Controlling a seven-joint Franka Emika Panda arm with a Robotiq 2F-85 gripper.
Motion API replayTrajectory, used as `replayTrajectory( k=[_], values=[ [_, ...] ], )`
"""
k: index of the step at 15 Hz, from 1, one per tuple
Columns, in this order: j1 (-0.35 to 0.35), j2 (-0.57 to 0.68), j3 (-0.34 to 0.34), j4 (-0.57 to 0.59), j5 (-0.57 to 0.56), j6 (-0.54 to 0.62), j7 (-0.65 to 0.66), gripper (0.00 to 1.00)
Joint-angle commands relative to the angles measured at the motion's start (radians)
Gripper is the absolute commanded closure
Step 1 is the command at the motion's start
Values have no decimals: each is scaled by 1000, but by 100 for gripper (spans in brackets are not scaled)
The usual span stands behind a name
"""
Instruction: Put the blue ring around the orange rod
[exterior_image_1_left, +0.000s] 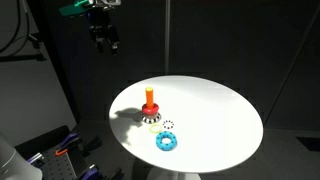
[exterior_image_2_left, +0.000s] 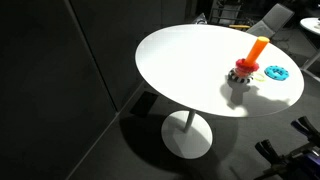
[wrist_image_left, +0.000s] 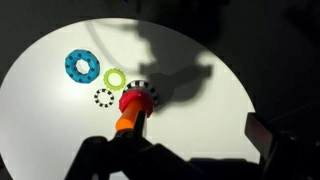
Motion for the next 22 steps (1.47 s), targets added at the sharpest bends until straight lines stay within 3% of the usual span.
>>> replayTrajectory(
  k=[1,14,22],
  values=[
    [5,1,-4,3,-2,-2,2,0],
    [-40,37,-59,11,-8,9,-1,0],
    [-92,101,-116,-78,-17,168,-14,0]
  ],
)
